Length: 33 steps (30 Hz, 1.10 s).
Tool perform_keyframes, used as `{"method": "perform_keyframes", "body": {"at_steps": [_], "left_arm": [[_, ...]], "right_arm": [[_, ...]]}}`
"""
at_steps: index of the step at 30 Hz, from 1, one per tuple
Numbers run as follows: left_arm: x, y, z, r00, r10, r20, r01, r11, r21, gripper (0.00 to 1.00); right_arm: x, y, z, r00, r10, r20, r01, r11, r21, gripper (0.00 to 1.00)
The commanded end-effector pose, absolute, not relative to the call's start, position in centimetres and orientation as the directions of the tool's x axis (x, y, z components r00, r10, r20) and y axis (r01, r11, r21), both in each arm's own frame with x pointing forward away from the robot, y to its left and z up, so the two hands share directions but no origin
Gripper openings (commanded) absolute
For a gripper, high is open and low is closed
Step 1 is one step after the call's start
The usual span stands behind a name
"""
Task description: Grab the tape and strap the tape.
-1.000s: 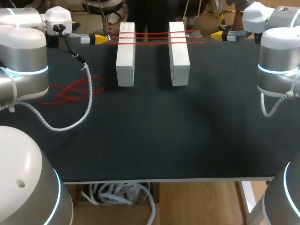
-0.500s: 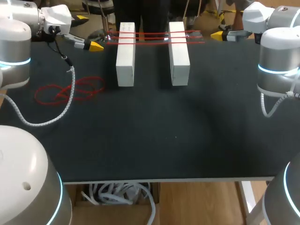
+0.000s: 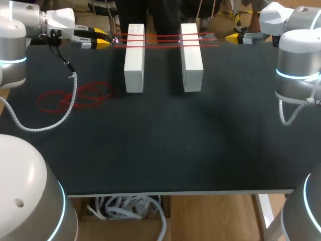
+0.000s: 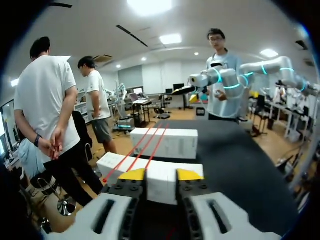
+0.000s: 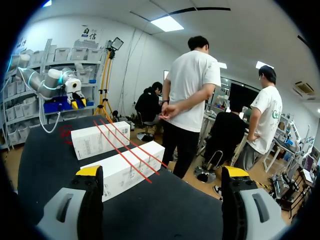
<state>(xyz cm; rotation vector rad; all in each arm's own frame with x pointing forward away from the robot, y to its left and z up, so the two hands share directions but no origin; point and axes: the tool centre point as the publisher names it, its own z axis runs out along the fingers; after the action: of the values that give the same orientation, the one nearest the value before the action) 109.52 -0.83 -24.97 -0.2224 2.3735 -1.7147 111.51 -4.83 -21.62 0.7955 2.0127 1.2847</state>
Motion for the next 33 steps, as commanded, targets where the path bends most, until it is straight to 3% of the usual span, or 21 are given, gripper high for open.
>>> {"method": "perform_keyframes", "body": {"at_steps": [1, 7, 26, 33], "left_arm": [[110.8, -1.0, -26.6, -0.983, -0.180, -0.048, -0.005, 0.284, -0.959, 0.31], [111.7, -1.2, -27.7, -0.989, -0.137, -0.050, 0.012, 0.264, -0.965, 0.36], [114.1, -0.8, -30.1, -0.995, -0.085, -0.059, 0.038, 0.223, -0.974, 0.33], [114.9, -1.0, -31.1, -0.996, -0.069, -0.051, 0.036, 0.205, -0.978, 0.37]], "right_arm": [[111.5, -4.9, -21.6, -0.632, 0.755, -0.175, 0.158, 0.346, 0.925, 1.00], [111.5, -4.9, -21.6, -0.632, 0.755, -0.175, 0.158, 0.346, 0.925, 1.00], [111.5, -4.9, -21.6, -0.632, 0.755, -0.175, 0.158, 0.346, 0.925, 1.00], [111.5, -4.9, -21.6, -0.632, 0.755, -0.175, 0.158, 0.346, 0.925, 1.00]]}}
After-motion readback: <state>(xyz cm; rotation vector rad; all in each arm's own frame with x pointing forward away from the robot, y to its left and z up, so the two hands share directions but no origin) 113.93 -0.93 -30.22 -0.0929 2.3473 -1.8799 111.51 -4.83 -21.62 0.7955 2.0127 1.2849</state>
